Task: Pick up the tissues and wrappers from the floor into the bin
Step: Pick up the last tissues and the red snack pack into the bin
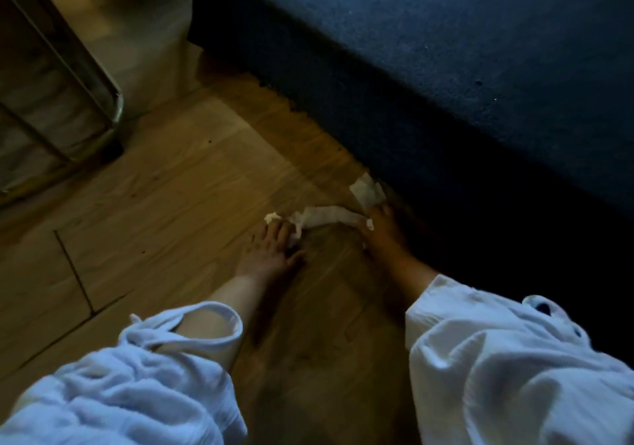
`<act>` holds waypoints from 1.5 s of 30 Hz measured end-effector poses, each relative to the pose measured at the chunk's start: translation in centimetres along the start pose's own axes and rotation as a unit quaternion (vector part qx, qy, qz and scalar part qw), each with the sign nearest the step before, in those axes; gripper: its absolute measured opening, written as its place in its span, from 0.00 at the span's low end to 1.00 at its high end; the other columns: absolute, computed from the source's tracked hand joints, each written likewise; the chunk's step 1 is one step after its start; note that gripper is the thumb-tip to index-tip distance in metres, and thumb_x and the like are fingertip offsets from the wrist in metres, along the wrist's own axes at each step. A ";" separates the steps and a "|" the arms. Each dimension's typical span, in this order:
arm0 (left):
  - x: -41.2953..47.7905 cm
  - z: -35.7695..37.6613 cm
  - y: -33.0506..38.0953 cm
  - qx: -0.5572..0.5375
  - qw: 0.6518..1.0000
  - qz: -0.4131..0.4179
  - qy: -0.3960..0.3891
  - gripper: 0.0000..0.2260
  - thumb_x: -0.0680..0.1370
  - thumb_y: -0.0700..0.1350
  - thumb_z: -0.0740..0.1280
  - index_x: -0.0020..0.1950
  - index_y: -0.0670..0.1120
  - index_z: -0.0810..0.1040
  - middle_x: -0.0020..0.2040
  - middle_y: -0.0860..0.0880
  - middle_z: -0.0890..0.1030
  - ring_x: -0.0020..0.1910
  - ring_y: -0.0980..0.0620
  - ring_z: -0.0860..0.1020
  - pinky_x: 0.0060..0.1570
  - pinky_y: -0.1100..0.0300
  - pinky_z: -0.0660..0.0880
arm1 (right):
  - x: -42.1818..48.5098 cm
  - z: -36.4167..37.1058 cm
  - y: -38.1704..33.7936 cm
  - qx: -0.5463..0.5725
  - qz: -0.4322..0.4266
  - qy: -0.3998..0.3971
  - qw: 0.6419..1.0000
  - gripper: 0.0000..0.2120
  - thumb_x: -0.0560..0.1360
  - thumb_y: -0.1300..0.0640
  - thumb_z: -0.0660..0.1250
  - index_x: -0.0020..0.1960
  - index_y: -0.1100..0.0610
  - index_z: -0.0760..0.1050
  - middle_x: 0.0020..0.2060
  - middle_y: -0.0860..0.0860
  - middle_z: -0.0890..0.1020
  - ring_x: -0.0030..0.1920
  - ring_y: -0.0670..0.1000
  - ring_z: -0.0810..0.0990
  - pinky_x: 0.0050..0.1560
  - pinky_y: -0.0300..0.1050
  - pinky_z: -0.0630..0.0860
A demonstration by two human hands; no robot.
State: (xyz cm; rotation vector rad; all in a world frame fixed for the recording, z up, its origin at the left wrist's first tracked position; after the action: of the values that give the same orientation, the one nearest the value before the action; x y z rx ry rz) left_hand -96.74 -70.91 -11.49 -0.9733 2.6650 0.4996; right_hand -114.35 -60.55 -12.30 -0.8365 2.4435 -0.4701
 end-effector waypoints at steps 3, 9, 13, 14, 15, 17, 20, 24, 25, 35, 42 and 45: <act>-1.7 2.0 -0.7 -0.003 1.000 -0.016 0.007 0.28 0.78 0.63 0.51 0.73 0.49 0.60 0.77 0.48 0.54 0.74 0.46 0.55 0.71 0.50 0.55 | -4.2 1.3 -0.8 -0.051 -0.090 0.041 0.994 0.25 0.78 0.44 0.55 0.69 0.58 0.66 0.70 0.60 0.66 0.68 0.61 0.66 0.68 0.52 0.61; -4.6 1.4 -0.3 -0.013 0.996 0.010 0.091 0.21 0.72 0.59 0.54 0.42 0.46 0.80 0.39 0.47 0.82 0.33 0.46 0.80 0.29 0.58 0.74 | -8.1 1.8 0.0 -0.002 -0.127 0.020 0.992 0.18 0.77 0.49 0.61 0.63 0.57 0.72 0.55 0.58 0.79 0.55 0.59 0.77 0.56 0.48 0.72; -5.4 1.9 0.0 -0.132 0.988 0.041 0.069 0.30 0.71 0.64 0.49 0.60 0.45 0.75 0.54 0.45 0.80 0.49 0.43 0.79 0.45 0.52 0.75 | -9.1 1.5 0.2 -0.015 -0.140 0.041 0.989 0.21 0.77 0.49 0.61 0.69 0.53 0.67 0.61 0.55 0.77 0.60 0.57 0.75 0.60 0.46 0.69; -5.7 2.0 -0.2 -0.152 0.985 0.031 0.068 0.32 0.70 0.65 0.48 0.61 0.46 0.74 0.56 0.45 0.79 0.52 0.43 0.77 0.48 0.53 0.73 | -9.4 1.6 0.2 -0.022 -0.152 0.050 0.987 0.19 0.77 0.48 0.60 0.65 0.55 0.72 0.58 0.56 0.78 0.57 0.58 0.76 0.55 0.44 0.70; -6.1 2.2 -0.4 -0.171 0.983 0.024 0.071 0.33 0.69 0.67 0.47 0.59 0.46 0.74 0.54 0.46 0.78 0.51 0.44 0.77 0.48 0.53 0.72 | -9.6 1.8 0.1 -0.031 -0.165 0.049 0.985 0.18 0.76 0.47 0.59 0.58 0.57 0.76 0.53 0.57 0.80 0.51 0.59 0.79 0.48 0.43 0.69; -6.7 2.2 -0.6 -0.207 0.975 0.013 0.078 0.31 0.69 0.67 0.48 0.51 0.45 0.76 0.48 0.46 0.78 0.47 0.45 0.76 0.45 0.54 0.71 | -9.9 2.1 0.6 -0.013 -0.169 0.042 0.985 0.18 0.73 0.47 0.58 0.47 0.60 0.78 0.44 0.59 0.79 0.39 0.59 0.79 0.39 0.41 0.67; -7.0 2.1 -1.0 -0.230 0.967 -0.008 0.105 0.20 0.76 0.60 0.60 0.45 0.43 0.78 0.41 0.48 0.76 0.42 0.48 0.74 0.42 0.56 0.69 | -10.6 2.3 0.4 0.022 -0.176 0.014 0.984 0.16 0.73 0.49 0.62 0.46 0.62 0.78 0.44 0.59 0.78 0.37 0.53 0.76 0.37 0.39 0.68; -6.4 1.3 -2.0 -0.329 0.932 -0.083 0.124 0.15 0.78 0.54 0.61 0.35 0.49 0.75 0.33 0.48 0.75 0.37 0.46 0.75 0.38 0.54 0.69 | -10.1 0.6 1.3 0.128 -0.099 0.053 0.985 0.11 0.75 0.55 0.66 0.46 0.65 0.77 0.39 0.59 0.77 0.40 0.49 0.72 0.36 0.27 0.61; -6.3 0.4 -1.8 -0.348 0.924 -0.088 0.131 0.16 0.78 0.54 0.61 0.33 0.48 0.74 0.31 0.47 0.75 0.35 0.45 0.75 0.37 0.53 0.69 | -10.3 -0.3 1.2 0.167 -0.072 0.079 0.980 0.10 0.76 0.55 0.65 0.45 0.63 0.76 0.37 0.58 0.77 0.40 0.49 0.73 0.35 0.26 0.61; -15.4 -17.5 4.0 -0.474 0.854 -0.090 0.192 0.18 0.78 0.54 0.61 0.31 0.47 0.71 0.27 0.50 0.70 0.28 0.53 0.68 0.31 0.58 0.64 | -18.7 -17.9 -13.1 0.263 -0.101 0.143 0.949 0.12 0.77 0.51 0.63 0.41 0.59 0.74 0.30 0.47 0.73 0.30 0.42 0.72 0.32 0.35 0.70; -26.2 -41.7 12.2 -0.493 0.850 -0.004 0.185 0.17 0.79 0.52 0.60 0.31 0.48 0.71 0.27 0.52 0.69 0.25 0.61 0.68 0.26 0.70 0.64 | -32.4 -37.6 -22.3 0.296 -0.059 0.147 0.942 0.15 0.77 0.49 0.62 0.39 0.59 0.73 0.29 0.49 0.74 0.30 0.46 0.73 0.32 0.40 0.72; -32.8 -51.4 15.9 -0.476 0.861 0.037 0.176 0.17 0.79 0.51 0.61 0.30 0.48 0.70 0.26 0.52 0.69 0.25 0.60 0.68 0.27 0.69 0.65 | -40.5 -45.6 -25.7 0.316 -0.036 0.177 0.931 0.15 0.77 0.49 0.63 0.40 0.61 0.74 0.30 0.51 0.75 0.33 0.52 0.75 0.35 0.47 0.75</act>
State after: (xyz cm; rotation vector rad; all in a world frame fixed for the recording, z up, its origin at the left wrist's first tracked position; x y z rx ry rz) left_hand -89.17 -61.49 50.34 -1.2698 2.7213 1.9427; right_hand -100.68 -46.74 50.93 -0.5916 2.3227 -1.4486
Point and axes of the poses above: each hand's wrist, its own x-axis towards the middle knuckle, its own z-axis out of the palm, y = z × x, the point moved 9 cm from there along x, towards the middle knuckle
